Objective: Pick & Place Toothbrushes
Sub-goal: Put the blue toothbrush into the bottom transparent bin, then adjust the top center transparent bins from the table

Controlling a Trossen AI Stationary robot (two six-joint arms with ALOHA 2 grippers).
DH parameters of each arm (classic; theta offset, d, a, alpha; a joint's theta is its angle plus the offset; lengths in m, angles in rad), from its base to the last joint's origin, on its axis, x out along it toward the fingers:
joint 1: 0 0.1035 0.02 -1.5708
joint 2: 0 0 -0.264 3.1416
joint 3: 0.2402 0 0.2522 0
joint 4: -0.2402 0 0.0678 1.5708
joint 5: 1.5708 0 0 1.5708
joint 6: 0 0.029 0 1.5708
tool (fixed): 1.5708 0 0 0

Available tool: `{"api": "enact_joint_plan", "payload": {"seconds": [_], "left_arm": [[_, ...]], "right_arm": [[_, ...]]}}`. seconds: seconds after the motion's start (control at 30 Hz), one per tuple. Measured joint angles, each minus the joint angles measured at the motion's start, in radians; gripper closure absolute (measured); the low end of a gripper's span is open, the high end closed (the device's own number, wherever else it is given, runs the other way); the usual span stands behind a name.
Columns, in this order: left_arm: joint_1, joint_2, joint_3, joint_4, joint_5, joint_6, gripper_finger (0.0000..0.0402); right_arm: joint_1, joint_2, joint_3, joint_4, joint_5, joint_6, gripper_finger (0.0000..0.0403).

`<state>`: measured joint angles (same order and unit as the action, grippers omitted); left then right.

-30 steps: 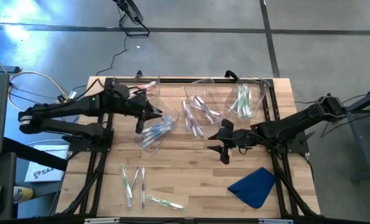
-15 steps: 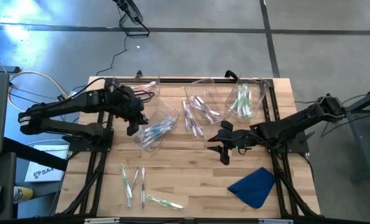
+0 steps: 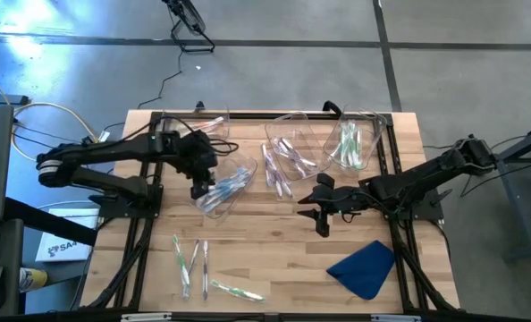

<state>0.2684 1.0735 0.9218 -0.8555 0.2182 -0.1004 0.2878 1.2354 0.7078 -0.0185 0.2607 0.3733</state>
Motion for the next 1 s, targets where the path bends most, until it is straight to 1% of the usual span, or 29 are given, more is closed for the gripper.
{"api": "enact_joint_plan", "payload": {"seconds": [0.13, 0.23, 0.5, 0.67, 0.83, 1.0], "left_arm": [[0.0, 0.045, 0.0, 0.034, 0.004, 0.023, 0.035], [0.0, 0.071, 0.0, 0.043, 0.005, 0.04, 0.0336], [0.0, 0.127, 0.0, 0.054, 0.001, 0.087, 0.0249], [0.0, 0.128, 0.006, 0.109, -0.043, 0.124, 0.0207], [0.001, 0.127, 0.079, 0.104, -0.098, 0.196, 0.0196], [0.001, 0.127, 0.158, 0.105, -0.108, 0.21, 0.0196]], "right_arm": [[0.0, 0.0, 0.0, 0.0, -0.002, 0.005, 0.0255], [0.0, 0.0, 0.0, 0.0, -0.002, 0.014, 0.0255], [0.0, 0.0, 0.0, -0.001, -0.002, 0.015, 0.0273], [0.0, 0.0, 0.0, -0.001, -0.002, 0.015, 0.0286], [0.0, 0.0, 0.0, -0.001, -0.002, 0.016, 0.0292], [0.0, 0.0, 0.0, 0.0, -0.002, 0.016, 0.0291]]}}
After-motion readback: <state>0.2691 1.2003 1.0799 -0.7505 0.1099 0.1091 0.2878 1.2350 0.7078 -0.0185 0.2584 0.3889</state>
